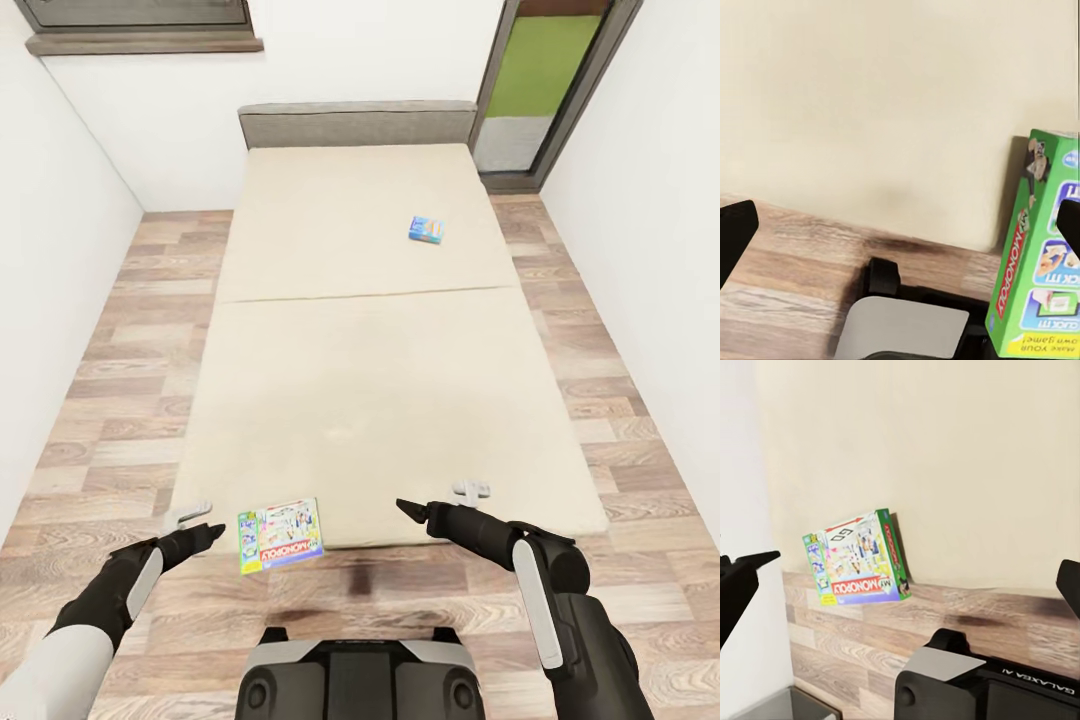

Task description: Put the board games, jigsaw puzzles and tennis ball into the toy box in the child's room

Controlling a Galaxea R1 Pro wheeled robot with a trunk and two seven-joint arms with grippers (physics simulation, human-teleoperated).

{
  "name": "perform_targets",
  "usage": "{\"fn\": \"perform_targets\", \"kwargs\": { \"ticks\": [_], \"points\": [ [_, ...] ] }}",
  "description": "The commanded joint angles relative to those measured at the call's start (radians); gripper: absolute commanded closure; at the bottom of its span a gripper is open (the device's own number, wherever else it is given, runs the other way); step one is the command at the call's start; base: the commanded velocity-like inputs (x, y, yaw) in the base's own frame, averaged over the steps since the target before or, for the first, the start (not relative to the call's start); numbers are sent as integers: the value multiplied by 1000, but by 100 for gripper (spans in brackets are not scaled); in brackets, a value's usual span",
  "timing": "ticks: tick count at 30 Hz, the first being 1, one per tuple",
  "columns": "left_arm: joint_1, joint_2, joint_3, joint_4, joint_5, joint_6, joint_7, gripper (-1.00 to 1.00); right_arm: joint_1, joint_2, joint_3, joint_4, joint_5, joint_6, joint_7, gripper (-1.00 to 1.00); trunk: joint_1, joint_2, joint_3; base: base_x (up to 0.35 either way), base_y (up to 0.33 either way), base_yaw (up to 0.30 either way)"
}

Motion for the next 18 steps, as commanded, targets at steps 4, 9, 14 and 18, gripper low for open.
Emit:
{"fn": "perform_targets", "kwargs": {
  "ticks": [4,9,14,18],
  "points": [
    [-4,-3,-3,9,-7,-1,16,-100,-1,1,-2,-1,-4,8,0,-100,1,-1,5,0,0,0],
    [-5,-11,-6,11,-12,-5,56,-100,-1,2,-1,-1,-4,8,0,-100,1,-1,13,0,0,0],
    [-5,-23,-8,24,-15,-51,79,-100,-1,2,-1,-1,-4,8,-1,-100,1,-1,21,0,0,0],
    [-5,-34,-13,51,-27,-91,109,-100,-1,1,-1,-1,-4,8,-1,-100,1,-1,28,0,0,0]
  ]
}}
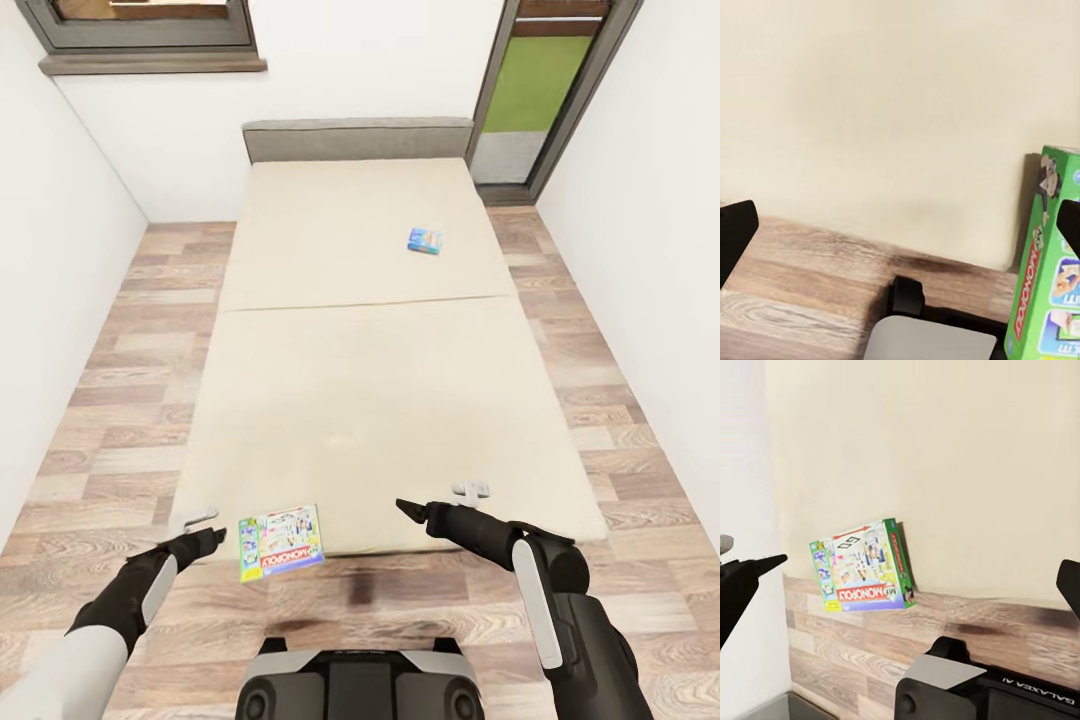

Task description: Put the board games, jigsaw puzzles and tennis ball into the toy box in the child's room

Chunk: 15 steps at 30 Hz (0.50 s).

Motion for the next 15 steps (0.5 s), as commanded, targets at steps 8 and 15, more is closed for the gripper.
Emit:
{"fn": "perform_targets", "kwargs": {
  "ticks": [8,15],
  "points": [
    [0,-18,0,15,-5,-17,51,-100,-1,1,-3,-1,-4,8,1,-100,1,-2,12,0,0,0],
    [0,-23,-2,18,-6,-39,56,-100,-1,1,-3,-1,-4,8,2,-100,1,-2,23,0,0,0]
  ]
}}
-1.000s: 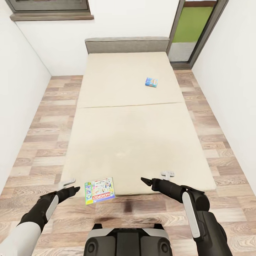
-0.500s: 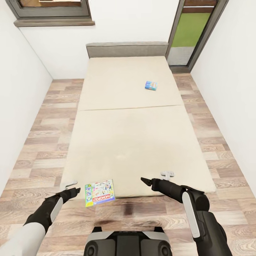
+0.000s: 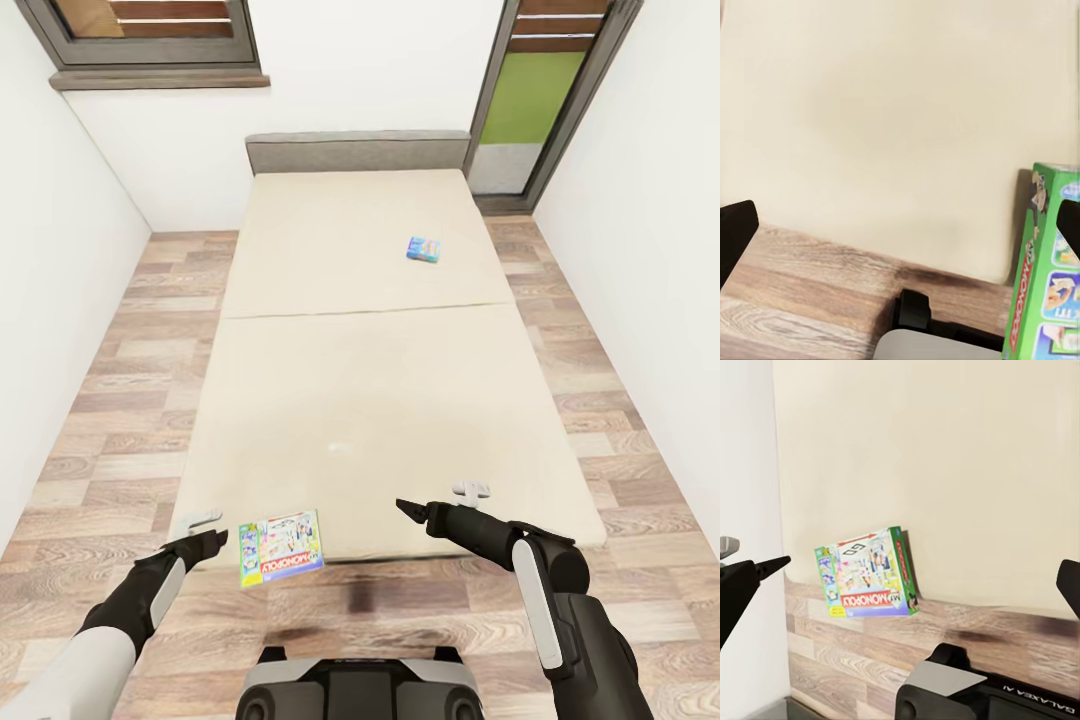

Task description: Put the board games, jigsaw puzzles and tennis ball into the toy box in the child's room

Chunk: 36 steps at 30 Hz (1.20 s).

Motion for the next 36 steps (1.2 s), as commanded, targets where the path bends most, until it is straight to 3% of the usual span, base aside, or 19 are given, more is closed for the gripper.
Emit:
{"fn": "perform_targets", "kwargs": {
  "ticks": [1,9,13,17,23,29,36],
  "points": [
    [0,0,1,-2,9,6,0,-100,-1,1,-3,-1,-4,8,1,-100,1,-1,0,0,0,0],
    [-2,13,-3,-9,10,12,-11,-100,-1,1,-3,-1,-4,8,1,-100,1,-1,13,0,0,0],
    [-24,68,-2,-12,17,60,-54,-100,-1,0,-4,-1,-3,8,1,-100,1,-1,19,0,0,0],
    [-41,109,-1,-16,19,146,-177,-100,-1,0,-4,-1,-3,8,1,-100,1,-1,26,0,0,0],
    [-46,163,1,-27,21,189,-338,-100,-1,0,-4,-1,-3,8,1,-100,1,-1,35,0,0,0],
    [-47,183,1,-30,21,200,-422,-100,-1,1,-4,2,-3,8,1,-100,1,-1,44,0,0,0],
    [-48,187,1,-30,21,206,-439,-100,-1,1,-4,4,-3,8,1,-100,1,-1,55,0,0,0]
  ]
}}
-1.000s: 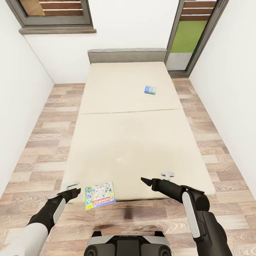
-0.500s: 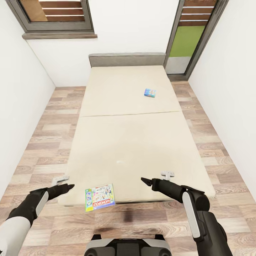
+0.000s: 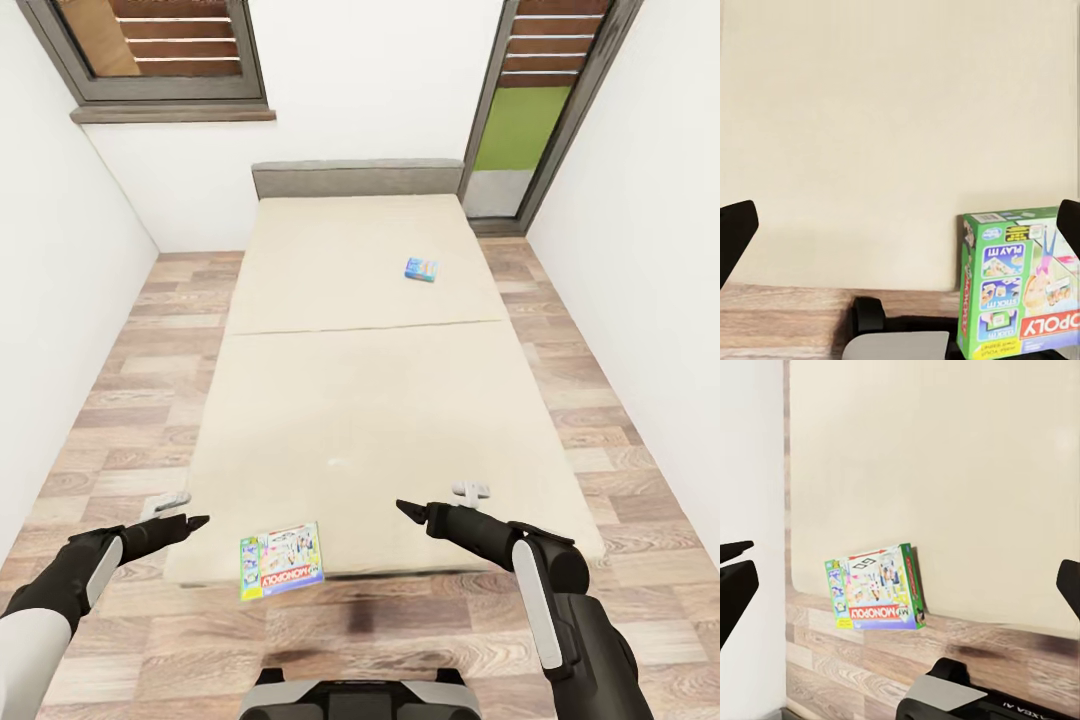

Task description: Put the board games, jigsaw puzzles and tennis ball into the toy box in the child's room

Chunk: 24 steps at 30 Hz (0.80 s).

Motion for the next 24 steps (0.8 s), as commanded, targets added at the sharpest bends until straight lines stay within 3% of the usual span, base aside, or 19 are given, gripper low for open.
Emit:
{"fn": "perform_targets", "kwargs": {
  "ticks": [1,13,17,22,24],
  "points": [
    [0,0,2,0,10,10,-2,-100,-1,1,-3,-1,-4,7,1,-100,1,-2,0,0,0,0],
    [0,-15,-2,1,2,7,34,-100,-1,1,-3,0,-4,7,1,-100,1,-2,19,0,0,0],
    [0,-40,-5,5,0,-3,126,-100,-1,1,-2,0,-4,7,1,-100,1,-2,25,0,0,0],
    [0,-72,-6,9,-1,-45,320,-100,-1,2,-1,0,-4,6,1,-100,1,-2,33,0,0,0],
    [0,-78,-7,12,-1,-56,362,-100,-1,2,-1,0,-4,6,0,-100,1,-2,36,0,0,0]
  ]
}}
